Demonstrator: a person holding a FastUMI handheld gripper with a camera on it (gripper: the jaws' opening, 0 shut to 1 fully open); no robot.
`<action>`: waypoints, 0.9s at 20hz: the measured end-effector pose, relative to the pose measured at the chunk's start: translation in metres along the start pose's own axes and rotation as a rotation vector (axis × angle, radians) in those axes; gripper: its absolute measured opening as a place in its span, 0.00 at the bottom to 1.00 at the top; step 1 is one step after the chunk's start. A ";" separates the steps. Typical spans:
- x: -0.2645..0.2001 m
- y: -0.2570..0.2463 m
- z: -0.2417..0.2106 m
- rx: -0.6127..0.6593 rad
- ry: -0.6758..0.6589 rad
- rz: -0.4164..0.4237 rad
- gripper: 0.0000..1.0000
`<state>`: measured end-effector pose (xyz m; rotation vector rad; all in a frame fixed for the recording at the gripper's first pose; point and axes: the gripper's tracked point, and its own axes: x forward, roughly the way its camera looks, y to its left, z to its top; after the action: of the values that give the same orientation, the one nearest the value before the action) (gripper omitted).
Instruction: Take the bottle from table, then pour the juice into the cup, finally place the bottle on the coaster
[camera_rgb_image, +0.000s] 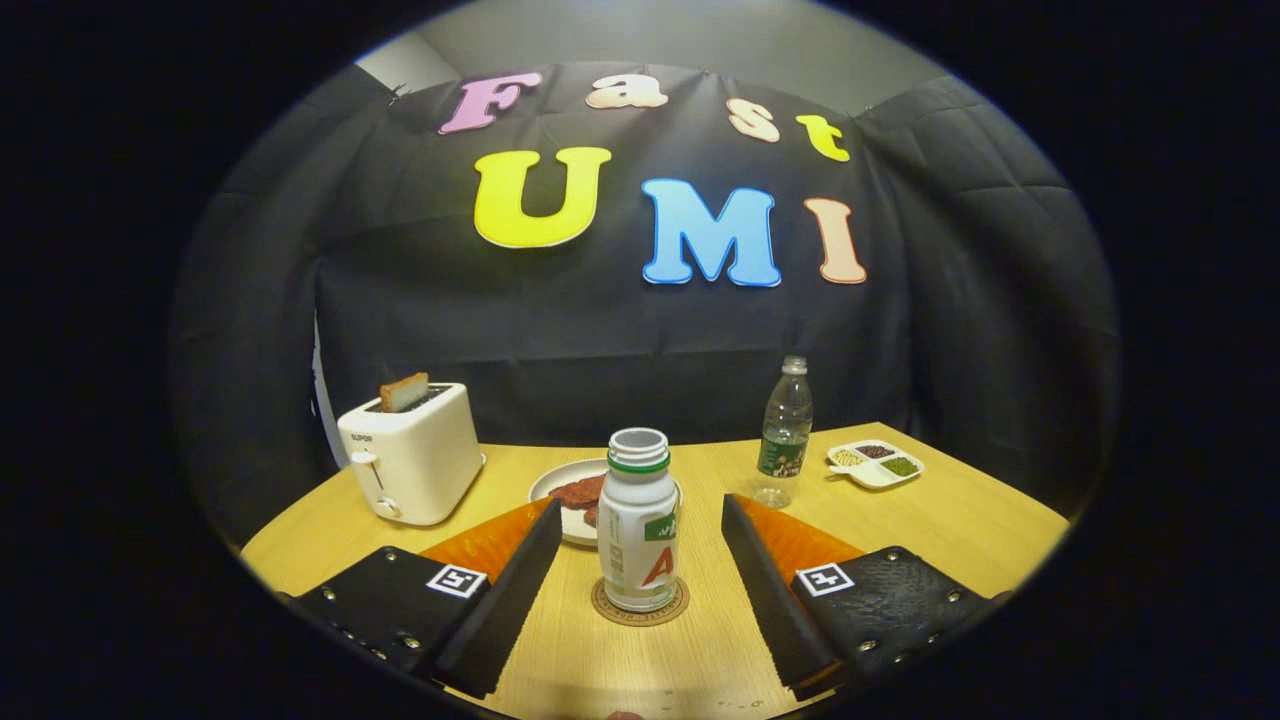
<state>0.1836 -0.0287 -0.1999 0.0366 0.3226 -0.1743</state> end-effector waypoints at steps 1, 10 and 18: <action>-0.010 0.002 0.009 -0.002 -0.012 0.017 0.97; -0.105 0.010 0.081 0.008 -0.130 0.085 0.97; -0.165 -0.005 0.103 0.040 -0.194 0.094 0.97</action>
<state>0.0610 -0.0133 -0.0494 0.0742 0.1233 -0.0905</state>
